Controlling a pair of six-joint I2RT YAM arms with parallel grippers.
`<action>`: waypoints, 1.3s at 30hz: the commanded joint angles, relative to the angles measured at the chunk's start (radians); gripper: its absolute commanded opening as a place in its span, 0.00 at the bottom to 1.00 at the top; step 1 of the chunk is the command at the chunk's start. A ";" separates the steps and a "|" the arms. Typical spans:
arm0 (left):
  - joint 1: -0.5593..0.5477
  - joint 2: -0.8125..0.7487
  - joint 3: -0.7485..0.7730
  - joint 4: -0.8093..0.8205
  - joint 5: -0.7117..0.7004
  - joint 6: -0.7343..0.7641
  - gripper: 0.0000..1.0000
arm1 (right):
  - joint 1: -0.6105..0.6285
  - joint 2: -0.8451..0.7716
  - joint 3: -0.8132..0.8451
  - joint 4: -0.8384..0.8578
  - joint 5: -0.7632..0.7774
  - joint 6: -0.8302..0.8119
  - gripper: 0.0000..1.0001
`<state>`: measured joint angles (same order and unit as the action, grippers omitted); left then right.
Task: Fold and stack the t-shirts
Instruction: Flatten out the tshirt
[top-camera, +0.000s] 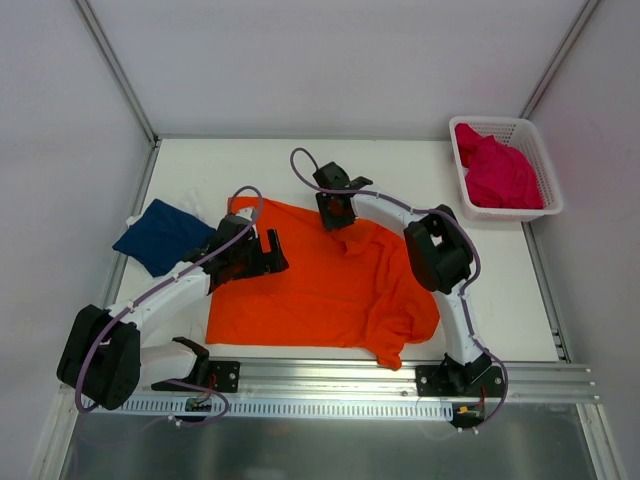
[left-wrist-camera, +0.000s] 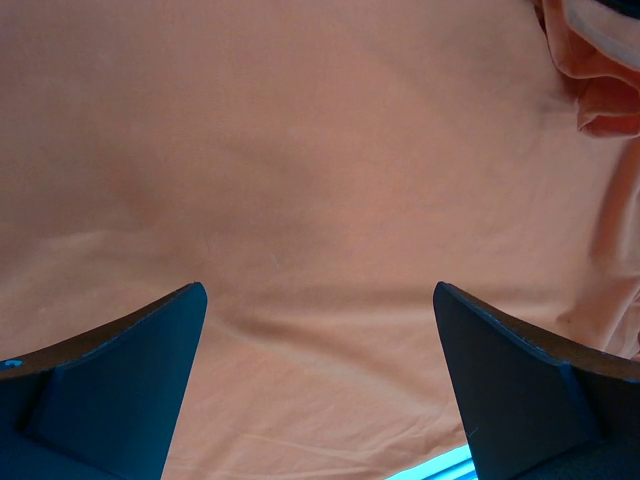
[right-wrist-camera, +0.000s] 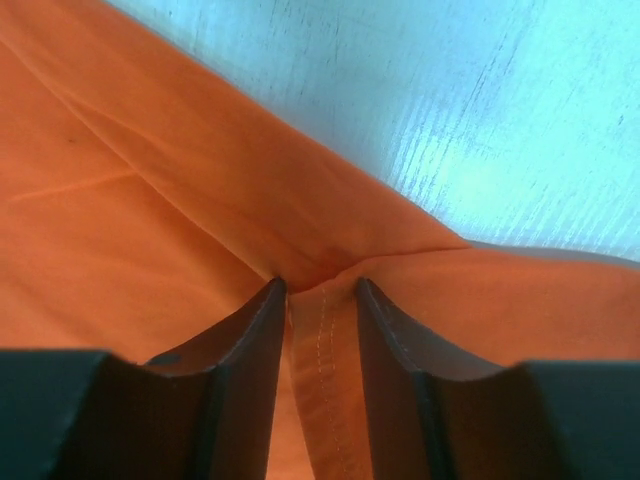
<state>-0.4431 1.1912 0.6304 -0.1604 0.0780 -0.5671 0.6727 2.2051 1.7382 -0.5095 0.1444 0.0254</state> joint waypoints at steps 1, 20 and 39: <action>0.012 0.001 -0.006 0.018 -0.006 -0.002 0.99 | -0.002 -0.015 0.035 -0.004 0.001 0.010 0.36; 0.024 0.274 0.153 0.022 -0.133 -0.072 0.89 | -0.096 -0.162 0.029 -0.075 0.092 -0.047 0.01; 0.024 0.470 0.149 0.016 -0.156 -0.125 0.78 | -0.265 -0.153 0.112 -0.132 0.035 -0.090 0.01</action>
<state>-0.4240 1.5944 0.8200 -0.0563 -0.0624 -0.6739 0.4267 2.0438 1.7779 -0.6151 0.1669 -0.0353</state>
